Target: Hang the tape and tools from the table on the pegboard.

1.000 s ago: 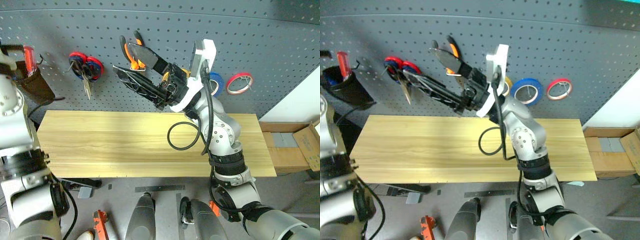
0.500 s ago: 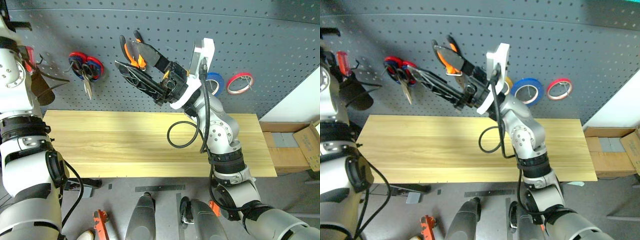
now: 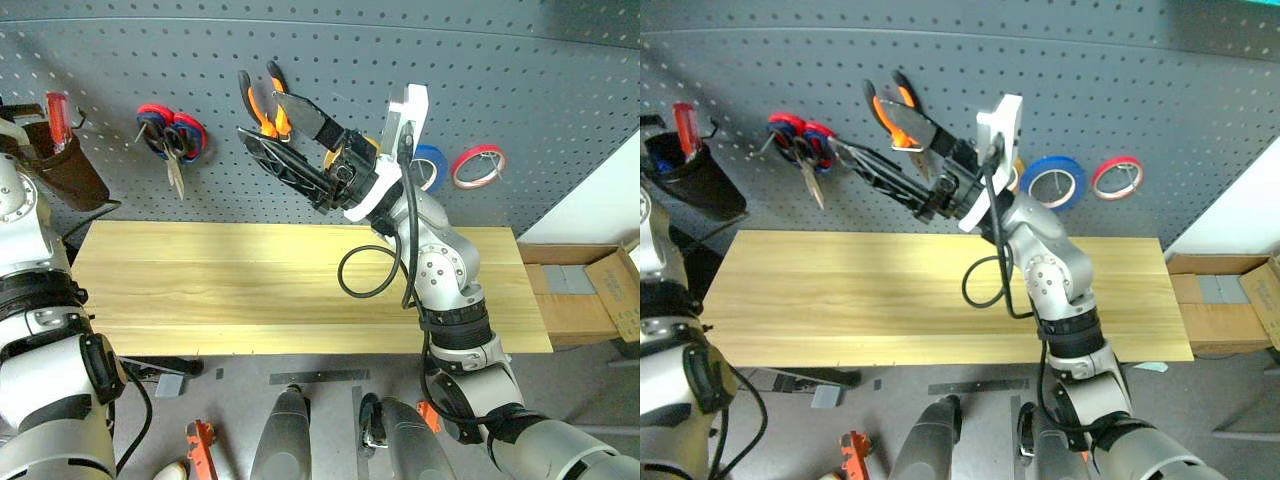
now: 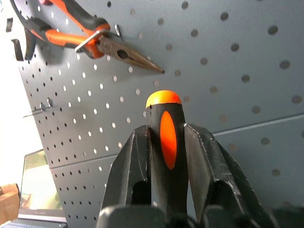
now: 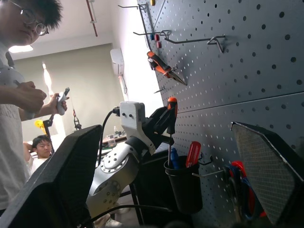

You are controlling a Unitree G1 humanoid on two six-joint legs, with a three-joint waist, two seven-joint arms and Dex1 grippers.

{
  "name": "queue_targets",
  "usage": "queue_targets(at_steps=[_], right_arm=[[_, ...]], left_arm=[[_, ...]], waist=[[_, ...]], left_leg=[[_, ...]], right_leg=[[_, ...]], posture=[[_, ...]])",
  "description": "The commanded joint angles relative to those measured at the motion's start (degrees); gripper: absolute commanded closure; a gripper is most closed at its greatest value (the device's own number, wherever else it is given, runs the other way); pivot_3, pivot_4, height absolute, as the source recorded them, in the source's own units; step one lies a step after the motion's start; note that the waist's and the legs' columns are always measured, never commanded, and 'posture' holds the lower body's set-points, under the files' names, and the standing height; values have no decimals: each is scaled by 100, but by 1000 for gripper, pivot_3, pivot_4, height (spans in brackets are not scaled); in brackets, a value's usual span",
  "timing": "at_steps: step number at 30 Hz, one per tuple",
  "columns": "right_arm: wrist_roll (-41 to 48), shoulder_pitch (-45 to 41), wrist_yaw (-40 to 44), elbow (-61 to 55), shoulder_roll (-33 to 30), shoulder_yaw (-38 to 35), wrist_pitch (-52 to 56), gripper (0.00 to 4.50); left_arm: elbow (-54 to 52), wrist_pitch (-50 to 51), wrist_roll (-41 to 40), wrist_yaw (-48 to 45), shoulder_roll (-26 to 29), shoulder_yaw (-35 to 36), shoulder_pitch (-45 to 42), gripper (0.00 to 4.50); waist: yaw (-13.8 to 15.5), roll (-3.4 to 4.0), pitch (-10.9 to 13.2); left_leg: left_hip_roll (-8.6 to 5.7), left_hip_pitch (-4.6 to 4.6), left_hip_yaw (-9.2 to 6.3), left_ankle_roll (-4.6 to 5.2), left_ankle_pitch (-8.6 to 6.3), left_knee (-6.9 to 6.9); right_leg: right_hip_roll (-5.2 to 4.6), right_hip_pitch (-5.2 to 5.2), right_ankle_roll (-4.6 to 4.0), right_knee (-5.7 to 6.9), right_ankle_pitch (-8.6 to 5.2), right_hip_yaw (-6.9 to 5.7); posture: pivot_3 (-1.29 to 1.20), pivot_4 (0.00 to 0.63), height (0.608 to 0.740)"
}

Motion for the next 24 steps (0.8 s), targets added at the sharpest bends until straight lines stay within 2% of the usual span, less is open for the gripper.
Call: queue_targets(at_steps=[1,14,24], right_arm=[[16,-27,-3,-172,8,1,-123,0],[-29,79,10,-263,-103,49,-55,0],[-7,90,0,-294,-163,81,-15,0]], left_arm=[[-404,21,-109,7,109,110,84,3763],[-1843,942,-458,470,-461,500,1222,3763],[-2548,1509,-573,516,-705,574,1746,3763]], waist=[[-12,0,0],[-39,1,0],[-39,0,0]], left_leg=[[2,0,-1,0,0,0],[4,1,-1,0,0,-1],[4,1,-1,0,0,-1]], right_leg=[[0,0,-1,-1,0,-1],[-1,0,-3,2,1,2],[-2,0,-3,1,2,4]], posture=[[240,274,740],[229,266,740],[231,261,740]])
